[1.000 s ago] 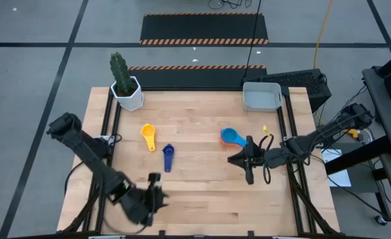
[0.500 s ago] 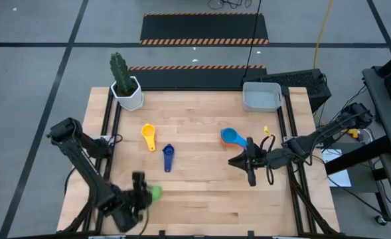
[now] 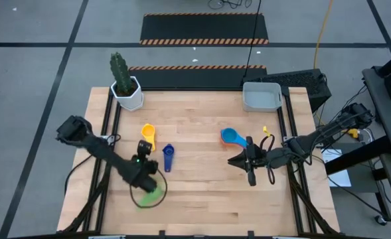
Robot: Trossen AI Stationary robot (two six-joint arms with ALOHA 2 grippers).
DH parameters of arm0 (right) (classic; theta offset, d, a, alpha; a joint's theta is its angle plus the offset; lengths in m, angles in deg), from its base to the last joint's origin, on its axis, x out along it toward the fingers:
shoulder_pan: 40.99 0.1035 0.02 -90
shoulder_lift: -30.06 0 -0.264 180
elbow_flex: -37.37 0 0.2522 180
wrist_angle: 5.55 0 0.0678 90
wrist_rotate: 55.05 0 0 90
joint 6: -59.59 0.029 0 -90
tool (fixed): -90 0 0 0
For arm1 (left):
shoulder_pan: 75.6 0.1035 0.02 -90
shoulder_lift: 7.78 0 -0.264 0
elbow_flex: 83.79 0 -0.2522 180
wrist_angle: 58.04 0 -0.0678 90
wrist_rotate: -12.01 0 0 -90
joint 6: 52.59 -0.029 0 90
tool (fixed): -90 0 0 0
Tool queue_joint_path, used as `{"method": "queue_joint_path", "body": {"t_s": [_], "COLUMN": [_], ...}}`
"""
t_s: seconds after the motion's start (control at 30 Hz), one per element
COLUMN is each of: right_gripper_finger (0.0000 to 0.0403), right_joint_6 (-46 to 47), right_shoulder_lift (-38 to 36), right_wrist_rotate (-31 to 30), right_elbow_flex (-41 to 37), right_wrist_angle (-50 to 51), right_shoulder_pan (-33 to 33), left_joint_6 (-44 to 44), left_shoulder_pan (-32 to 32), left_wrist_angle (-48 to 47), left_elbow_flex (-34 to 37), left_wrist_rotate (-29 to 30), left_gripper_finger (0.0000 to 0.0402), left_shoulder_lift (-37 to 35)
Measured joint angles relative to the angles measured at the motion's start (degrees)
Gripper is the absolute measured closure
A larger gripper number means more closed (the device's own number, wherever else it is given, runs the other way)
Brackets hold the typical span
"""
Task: Nest measuring cups in basket
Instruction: Stack the yellow measuring cup on top of the light blue measuring cup
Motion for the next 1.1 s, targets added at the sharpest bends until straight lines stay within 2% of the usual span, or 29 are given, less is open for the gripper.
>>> {"method": "queue_joint_path", "body": {"t_s": [0.17,0.37,0.6,0.97,1.1], "right_gripper_finger": [0.0369,0.0369,0.0369,0.0369,0.0369], "right_joint_6": [-1.75,-2.96,-2.55,-2.52,-2.52], "right_shoulder_lift": [0.0,0.0,0.0,0.0,0.0], "right_wrist_rotate": [1.36,1.67,1.67,3.26,3.26], "right_elbow_flex": [0.0,-0.02,-0.02,-0.02,-0.02], "right_wrist_angle": [-1.19,-2.11,-2.11,-2.12,-2.11], "right_shoulder_pan": [0.0,0.01,0.02,0.28,0.28], "left_joint_6": [-5.94,-3.93,-2.82,-15.4,-17.73], "left_shoulder_pan": [6.19,12.21,18.6,24.17,25.34], "left_wrist_angle": [5.37,5.79,6.72,14.93,17.82], "left_elbow_flex": [5.46,4.49,4.49,4.49,4.49], "left_wrist_rotate": [0.75,3.73,-0.95,-3.09,-4.84], "left_gripper_finger": [0.0195,0.0195,0.0195,0.0197,0.0228], "left_shoulder_lift": [0.0,-0.13,-0.24,-0.24,-0.24]}}
